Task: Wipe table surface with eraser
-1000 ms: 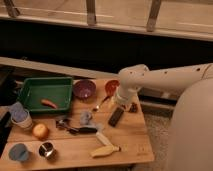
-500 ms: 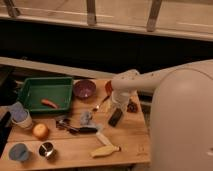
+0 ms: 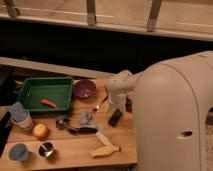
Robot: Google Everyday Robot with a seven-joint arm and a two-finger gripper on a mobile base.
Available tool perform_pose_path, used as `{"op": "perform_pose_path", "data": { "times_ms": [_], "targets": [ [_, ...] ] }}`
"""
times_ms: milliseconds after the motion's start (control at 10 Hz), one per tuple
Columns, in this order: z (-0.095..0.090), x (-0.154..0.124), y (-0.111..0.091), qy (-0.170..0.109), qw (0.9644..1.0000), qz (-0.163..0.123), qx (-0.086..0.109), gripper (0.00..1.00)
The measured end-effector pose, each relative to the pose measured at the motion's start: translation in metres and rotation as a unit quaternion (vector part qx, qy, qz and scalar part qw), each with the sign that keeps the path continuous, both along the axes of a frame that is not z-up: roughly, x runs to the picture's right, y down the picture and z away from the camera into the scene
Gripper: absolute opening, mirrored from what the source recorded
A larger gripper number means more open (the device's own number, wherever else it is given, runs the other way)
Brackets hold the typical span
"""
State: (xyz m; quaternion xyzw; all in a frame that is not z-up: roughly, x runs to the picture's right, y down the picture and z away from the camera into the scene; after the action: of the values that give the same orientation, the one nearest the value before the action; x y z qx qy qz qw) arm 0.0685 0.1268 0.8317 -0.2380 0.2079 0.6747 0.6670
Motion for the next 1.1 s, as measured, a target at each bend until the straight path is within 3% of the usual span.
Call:
{"op": "perform_pose_path", "data": {
  "times_ms": [400, 800, 900, 1100],
  "targets": [
    [0.022, 0.003, 0.011, 0.009, 0.9998, 0.009, -0.015, 0.64],
    [0.031, 0.010, 0.025, 0.027, 0.9991, 0.010, -0.030, 0.64],
    [0.033, 0.013, 0.028, 0.030, 0.9990, 0.009, -0.033, 0.62],
    [0.035, 0.015, 0.033, 0.028, 0.9989, 0.013, -0.035, 0.45]
  ]
}}
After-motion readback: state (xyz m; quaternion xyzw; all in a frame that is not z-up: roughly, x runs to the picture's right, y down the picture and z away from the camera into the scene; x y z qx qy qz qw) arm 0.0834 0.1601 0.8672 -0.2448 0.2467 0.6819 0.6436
